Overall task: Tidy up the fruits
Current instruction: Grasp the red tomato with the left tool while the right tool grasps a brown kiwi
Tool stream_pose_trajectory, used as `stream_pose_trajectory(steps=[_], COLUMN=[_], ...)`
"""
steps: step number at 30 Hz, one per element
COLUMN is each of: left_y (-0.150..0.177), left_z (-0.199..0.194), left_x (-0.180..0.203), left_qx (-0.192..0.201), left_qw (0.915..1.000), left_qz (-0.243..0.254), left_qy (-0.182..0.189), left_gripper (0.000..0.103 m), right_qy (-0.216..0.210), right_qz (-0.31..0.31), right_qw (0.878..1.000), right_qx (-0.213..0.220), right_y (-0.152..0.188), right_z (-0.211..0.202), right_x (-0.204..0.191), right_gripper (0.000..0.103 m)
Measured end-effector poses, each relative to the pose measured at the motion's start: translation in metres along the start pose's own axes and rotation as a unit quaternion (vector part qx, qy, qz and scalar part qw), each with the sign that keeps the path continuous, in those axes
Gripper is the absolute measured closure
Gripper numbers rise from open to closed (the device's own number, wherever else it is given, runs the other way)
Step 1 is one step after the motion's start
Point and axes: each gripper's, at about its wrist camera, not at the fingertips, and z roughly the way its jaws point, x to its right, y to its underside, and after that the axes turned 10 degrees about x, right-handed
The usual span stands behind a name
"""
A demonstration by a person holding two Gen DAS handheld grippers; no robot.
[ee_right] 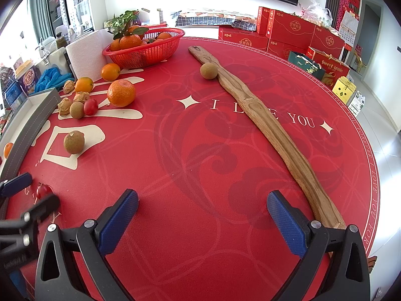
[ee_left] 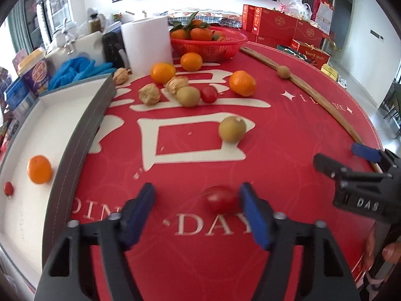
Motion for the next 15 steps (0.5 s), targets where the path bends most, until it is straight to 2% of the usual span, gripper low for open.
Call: stream_pose_trajectory(steps=[1, 2, 3, 5, 10, 15], left_y=[-0.001, -0.002, -0.002, -0.001, 0.008, 0.015], left_z=[0.0, 0.0, -0.001, -0.003, -0.012, -0.019], left_x=[0.003, 0.004, 0.007, 0.009, -0.005, -0.021], left_qx=[0.0, 0.0, 0.002, 0.003, 0.008, 0.012], left_qw=[1.0, 1.0, 0.9999, 0.9999, 0.9999, 0.9999], left_qz=[0.003, 0.006, 0.01, 0.014, 0.003, -0.009], left_qy=[0.002, 0.004, 0.007, 0.008, 0.006, -0.003], left_gripper=[0.042, 0.05, 0.063, 0.079, 0.079, 0.079], right_qy=[0.0, 0.0, 0.0, 0.001, -0.004, -0.057], right_qz=[0.0, 0.0, 0.0, 0.0, -0.004, -0.05], right_qw=[1.0, 1.0, 1.0, 1.0, 1.0, 0.997], right_qx=[0.0, 0.0, 0.0, -0.001, -0.012, -0.025], right_y=[0.0, 0.0, 0.0, 0.0, -0.006, -0.021], right_z=[0.0, 0.0, 0.0, 0.0, 0.003, 0.017], right_x=[0.0, 0.0, 0.0, 0.0, -0.01, -0.056], right_gripper=[0.0, 0.0, 0.0, 0.0, 0.0, 0.0])
